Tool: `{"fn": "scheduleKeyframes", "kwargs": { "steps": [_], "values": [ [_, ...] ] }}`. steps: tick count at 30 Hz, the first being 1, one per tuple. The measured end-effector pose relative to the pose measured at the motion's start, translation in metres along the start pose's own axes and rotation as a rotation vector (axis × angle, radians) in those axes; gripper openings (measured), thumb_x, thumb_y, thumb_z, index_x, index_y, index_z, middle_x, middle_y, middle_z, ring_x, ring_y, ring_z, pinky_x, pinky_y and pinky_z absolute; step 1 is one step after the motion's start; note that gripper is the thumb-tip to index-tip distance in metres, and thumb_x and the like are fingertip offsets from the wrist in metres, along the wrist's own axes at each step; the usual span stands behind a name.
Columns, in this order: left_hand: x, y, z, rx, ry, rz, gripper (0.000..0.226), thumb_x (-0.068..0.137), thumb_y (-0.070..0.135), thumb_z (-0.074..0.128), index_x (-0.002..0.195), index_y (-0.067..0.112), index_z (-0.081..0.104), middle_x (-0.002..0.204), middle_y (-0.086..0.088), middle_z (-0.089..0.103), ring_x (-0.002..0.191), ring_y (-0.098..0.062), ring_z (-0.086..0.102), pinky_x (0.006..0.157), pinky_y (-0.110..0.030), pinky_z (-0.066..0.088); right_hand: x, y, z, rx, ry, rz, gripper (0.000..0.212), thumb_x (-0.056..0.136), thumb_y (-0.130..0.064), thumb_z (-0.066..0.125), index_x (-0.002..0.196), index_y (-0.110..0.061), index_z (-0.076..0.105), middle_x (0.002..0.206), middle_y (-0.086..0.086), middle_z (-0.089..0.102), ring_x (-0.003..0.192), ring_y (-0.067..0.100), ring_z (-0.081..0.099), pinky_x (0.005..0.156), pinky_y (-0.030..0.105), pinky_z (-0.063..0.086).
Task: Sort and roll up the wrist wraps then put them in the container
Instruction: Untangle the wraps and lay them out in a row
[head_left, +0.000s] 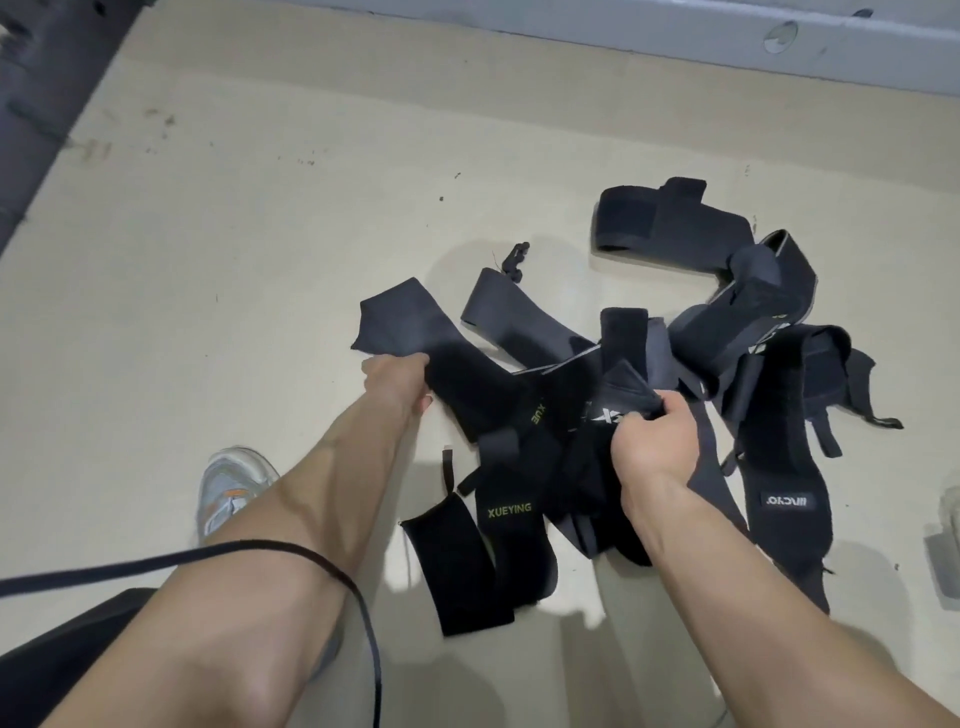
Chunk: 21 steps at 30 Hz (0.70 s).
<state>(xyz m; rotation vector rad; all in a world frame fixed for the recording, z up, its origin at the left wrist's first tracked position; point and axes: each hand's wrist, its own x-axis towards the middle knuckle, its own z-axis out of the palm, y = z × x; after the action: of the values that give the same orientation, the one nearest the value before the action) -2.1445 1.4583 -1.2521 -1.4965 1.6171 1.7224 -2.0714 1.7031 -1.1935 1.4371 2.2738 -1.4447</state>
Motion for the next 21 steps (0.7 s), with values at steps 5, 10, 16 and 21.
{"fn": "scheduleKeyframes", "kwargs": {
  "steps": [5,10,16,21],
  "values": [
    [-0.001,0.000,0.016,-0.079,-0.127,0.021,0.029,0.083,0.014,0.079,0.108,0.007,0.066,0.109,-0.010,0.071,0.076,-0.019,0.060,0.045,-0.022,0.041,0.000,-0.009,0.009,0.023,-0.030,0.002,0.027,0.095,-0.007,0.054,0.116,-0.015,0.070,0.102,0.003,0.072,0.094,0.023,0.065,0.085,0.032,0.051],
    [-0.041,0.021,0.010,-0.151,-0.203,0.176,0.012,0.094,0.010,0.065,0.089,0.017,0.058,0.082,-0.001,0.066,0.071,-0.014,0.061,0.064,-0.024,0.054,0.004,-0.023,0.005,0.142,-0.135,0.000,0.022,0.090,-0.002,0.053,0.084,-0.018,0.067,0.077,-0.001,0.065,0.075,0.021,0.057,0.075,0.032,0.051],
    [-0.119,0.061,-0.003,-0.073,-0.429,0.294,0.008,0.105,0.012,0.052,0.099,0.014,0.056,0.096,-0.009,0.076,0.094,-0.026,0.075,0.095,-0.050,0.058,-0.017,-0.057,-0.026,0.330,-0.324,0.123,0.025,0.059,-0.023,0.065,0.073,-0.020,0.044,0.081,0.004,0.041,0.078,0.025,0.035,0.075,0.038,0.031],
    [-0.181,0.087,-0.007,-0.229,-0.582,0.161,0.020,0.106,0.007,0.047,0.119,-0.001,0.059,0.115,-0.018,0.073,0.103,-0.029,0.075,0.083,-0.041,0.063,-0.045,-0.085,-0.071,0.565,-0.579,0.128,0.020,0.062,-0.015,0.059,0.081,-0.012,0.061,0.088,0.012,0.062,0.082,0.030,0.059,0.088,0.045,0.048]
  ]
}}
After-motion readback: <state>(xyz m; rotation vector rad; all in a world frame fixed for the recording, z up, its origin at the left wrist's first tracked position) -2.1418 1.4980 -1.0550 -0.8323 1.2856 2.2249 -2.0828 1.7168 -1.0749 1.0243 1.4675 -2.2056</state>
